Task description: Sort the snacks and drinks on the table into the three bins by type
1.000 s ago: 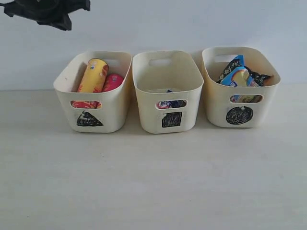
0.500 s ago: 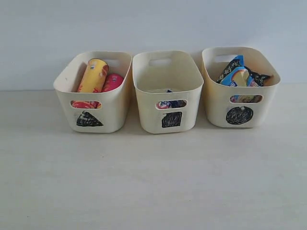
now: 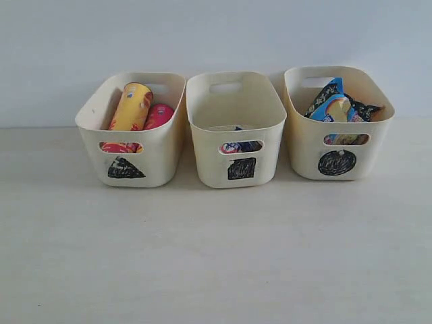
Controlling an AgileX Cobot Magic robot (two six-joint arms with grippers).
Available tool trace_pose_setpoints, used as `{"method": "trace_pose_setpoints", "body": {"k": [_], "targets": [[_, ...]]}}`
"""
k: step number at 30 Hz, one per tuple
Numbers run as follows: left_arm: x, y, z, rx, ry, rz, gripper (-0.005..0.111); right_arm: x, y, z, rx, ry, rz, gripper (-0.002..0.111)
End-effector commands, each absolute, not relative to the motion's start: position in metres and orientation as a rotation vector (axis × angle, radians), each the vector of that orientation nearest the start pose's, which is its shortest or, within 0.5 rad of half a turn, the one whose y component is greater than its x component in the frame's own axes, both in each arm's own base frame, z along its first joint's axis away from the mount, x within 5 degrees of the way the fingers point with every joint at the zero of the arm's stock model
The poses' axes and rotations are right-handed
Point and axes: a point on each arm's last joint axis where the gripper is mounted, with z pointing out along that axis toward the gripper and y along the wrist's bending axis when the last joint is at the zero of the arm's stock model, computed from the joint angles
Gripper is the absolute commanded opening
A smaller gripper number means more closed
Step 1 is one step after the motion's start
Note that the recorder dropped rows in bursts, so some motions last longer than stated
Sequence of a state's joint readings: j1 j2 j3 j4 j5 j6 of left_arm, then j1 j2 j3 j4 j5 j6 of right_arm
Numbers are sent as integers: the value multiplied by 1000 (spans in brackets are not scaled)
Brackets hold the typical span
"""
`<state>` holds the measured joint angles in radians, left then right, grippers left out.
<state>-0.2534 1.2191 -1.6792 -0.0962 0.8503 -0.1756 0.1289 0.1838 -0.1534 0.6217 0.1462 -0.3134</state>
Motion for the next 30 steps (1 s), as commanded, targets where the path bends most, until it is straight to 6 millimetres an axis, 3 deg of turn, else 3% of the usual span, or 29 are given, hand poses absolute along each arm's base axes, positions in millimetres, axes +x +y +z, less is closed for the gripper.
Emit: {"method": "trace_pose_setpoints", "body": {"k": [1, 6, 14, 20, 30], "targets": [[182, -57, 513, 51, 1832, -472, 5, 68, 17, 242, 66, 1649, 391, 0], [136, -49, 492, 25, 1768, -559, 5, 68, 17, 242, 66, 1649, 391, 0], [97, -40, 465, 35, 1805, -563, 5, 68, 17, 242, 68, 1649, 392, 0], [85, -37, 467, 41, 1789, -568, 5, 68, 17, 242, 68, 1649, 392, 0], [84, -35, 467, 74, 1783, -518, 5, 68, 17, 242, 70, 1649, 394, 0]]}}
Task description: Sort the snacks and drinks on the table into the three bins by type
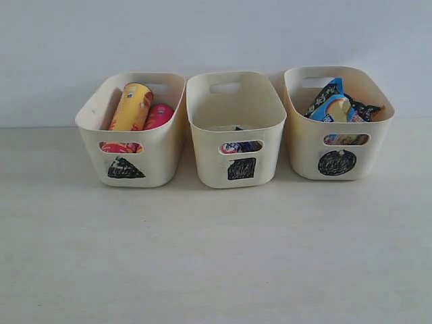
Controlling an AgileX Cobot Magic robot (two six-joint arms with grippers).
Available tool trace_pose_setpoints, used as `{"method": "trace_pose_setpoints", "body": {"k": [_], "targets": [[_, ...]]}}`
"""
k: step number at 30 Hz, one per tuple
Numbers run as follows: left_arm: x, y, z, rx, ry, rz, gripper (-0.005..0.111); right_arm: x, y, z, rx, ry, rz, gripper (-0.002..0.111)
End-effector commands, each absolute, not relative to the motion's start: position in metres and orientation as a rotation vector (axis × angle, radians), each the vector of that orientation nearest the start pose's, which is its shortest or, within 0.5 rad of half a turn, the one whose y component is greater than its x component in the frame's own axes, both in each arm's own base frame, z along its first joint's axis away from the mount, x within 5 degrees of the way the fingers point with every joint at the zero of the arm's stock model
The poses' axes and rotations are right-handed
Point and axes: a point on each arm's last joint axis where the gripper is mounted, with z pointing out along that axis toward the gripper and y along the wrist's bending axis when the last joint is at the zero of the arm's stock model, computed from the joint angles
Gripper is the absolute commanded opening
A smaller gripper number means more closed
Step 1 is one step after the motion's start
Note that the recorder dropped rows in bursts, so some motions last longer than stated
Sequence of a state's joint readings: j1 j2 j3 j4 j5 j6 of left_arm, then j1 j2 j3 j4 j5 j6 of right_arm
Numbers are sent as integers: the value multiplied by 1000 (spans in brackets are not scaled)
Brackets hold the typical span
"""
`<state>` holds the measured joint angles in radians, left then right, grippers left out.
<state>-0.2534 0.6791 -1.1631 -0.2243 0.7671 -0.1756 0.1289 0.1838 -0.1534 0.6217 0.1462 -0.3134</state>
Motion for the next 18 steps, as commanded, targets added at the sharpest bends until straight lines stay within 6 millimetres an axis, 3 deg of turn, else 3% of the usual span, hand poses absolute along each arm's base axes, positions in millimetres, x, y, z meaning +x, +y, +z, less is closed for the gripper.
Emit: {"method": "trace_pose_setpoints", "body": {"k": [1, 6, 8, 12, 14, 16, 18], "targets": [[87, -35, 464, 111, 1791, -466, 5, 68, 17, 242, 70, 1649, 394, 0], [98, -27, 444, 106, 1688, -315, 5, 68, 17, 242, 68, 1649, 393, 0], [100, -22, 425, 75, 1636, -266, 5, 68, 17, 242, 70, 1649, 394, 0], [93, -8, 378, -62, 1509, -201, 5, 68, 17, 242, 70, 1649, 394, 0], [82, -3, 353, -78, 1512, -142, 5, 68, 17, 242, 68, 1649, 392, 0], [69, -1, 312, -95, 1539, -106, 5, 68, 17, 242, 68, 1649, 392, 0], [61, 0, 289, -110, 1545, -95, 5, 68, 17, 242, 72, 1649, 396, 0]]}}
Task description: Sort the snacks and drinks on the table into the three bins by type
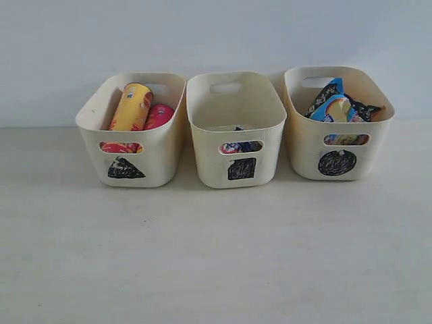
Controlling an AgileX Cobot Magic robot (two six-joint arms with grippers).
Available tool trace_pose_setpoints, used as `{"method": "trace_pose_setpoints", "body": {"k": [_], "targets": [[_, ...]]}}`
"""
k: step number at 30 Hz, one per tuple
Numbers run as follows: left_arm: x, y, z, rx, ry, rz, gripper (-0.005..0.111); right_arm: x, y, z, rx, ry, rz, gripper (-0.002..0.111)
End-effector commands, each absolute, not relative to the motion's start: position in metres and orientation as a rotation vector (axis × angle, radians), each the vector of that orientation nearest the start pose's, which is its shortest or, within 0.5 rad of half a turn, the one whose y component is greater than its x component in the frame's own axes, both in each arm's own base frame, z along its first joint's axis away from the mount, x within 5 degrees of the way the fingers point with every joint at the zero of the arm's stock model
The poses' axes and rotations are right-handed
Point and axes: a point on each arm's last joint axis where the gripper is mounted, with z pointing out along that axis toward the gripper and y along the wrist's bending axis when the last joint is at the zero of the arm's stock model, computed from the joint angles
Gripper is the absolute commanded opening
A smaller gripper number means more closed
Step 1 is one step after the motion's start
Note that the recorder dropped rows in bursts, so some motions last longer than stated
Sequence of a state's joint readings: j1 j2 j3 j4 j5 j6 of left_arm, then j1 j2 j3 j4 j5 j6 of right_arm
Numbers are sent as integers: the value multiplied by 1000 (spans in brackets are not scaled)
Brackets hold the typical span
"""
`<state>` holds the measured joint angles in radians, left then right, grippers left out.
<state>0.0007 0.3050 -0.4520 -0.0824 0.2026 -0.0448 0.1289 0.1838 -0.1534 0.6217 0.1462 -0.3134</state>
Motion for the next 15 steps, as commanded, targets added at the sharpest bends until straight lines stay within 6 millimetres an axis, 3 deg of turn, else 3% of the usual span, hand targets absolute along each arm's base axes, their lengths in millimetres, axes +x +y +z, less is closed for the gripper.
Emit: {"method": "trace_pose_setpoints", "body": {"k": [1, 4, 6, 15], "targets": [[59, 1, 274, -118, 1554, -87, 5, 68, 17, 242, 72, 1649, 396, 0], [52, 1, 234, -102, 1574, -53, 5, 68, 17, 242, 72, 1649, 396, 0], [53, 1, 220, -110, 1595, -62, 5, 68, 17, 242, 72, 1649, 396, 0], [55, -2, 187, -156, 1768, -130, 5, 67, 16, 243, 75, 1644, 396, 0]]}}
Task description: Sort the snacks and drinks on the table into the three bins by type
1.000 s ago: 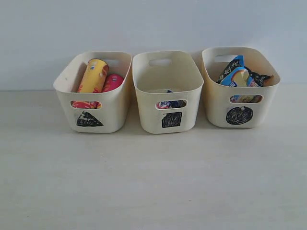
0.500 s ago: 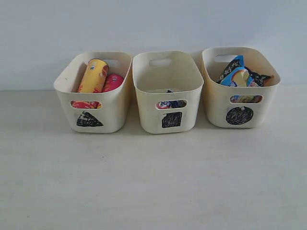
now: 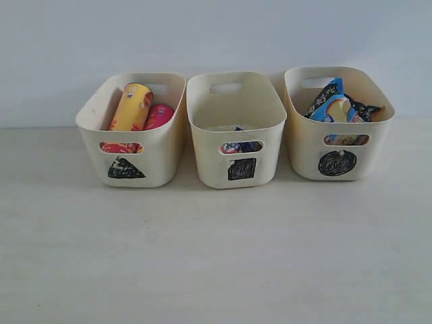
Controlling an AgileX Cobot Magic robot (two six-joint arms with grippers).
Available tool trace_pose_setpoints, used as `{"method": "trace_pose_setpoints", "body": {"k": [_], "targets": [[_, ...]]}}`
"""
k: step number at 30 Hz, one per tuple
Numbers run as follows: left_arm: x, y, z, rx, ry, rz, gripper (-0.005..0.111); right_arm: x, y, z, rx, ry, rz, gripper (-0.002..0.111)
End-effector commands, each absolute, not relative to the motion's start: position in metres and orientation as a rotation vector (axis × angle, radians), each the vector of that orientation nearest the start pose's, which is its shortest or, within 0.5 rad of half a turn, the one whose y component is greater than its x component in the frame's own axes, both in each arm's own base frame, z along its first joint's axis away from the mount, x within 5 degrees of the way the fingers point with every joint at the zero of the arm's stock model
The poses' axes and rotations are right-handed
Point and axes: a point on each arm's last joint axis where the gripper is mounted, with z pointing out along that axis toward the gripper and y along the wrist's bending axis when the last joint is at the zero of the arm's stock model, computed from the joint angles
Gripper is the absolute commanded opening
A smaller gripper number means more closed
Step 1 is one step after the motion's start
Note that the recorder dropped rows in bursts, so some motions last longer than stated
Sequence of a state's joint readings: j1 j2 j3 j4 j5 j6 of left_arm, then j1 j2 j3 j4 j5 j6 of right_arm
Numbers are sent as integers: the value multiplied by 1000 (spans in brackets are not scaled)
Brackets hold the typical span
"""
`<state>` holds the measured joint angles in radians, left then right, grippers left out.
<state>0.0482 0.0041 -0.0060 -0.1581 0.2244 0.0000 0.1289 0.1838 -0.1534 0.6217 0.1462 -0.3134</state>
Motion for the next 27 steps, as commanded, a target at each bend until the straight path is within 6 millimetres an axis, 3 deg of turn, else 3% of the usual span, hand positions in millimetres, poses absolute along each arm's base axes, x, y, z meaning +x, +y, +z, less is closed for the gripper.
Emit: {"method": "trace_pose_setpoints", "body": {"k": [1, 27], "targets": [[55, -2, 187, -156, 1765, -130, 5, 67, 16, 243, 75, 1644, 396, 0], [55, -2, 187, -156, 1765, -130, 5, 67, 17, 242, 59, 1647, 383, 0]]}}
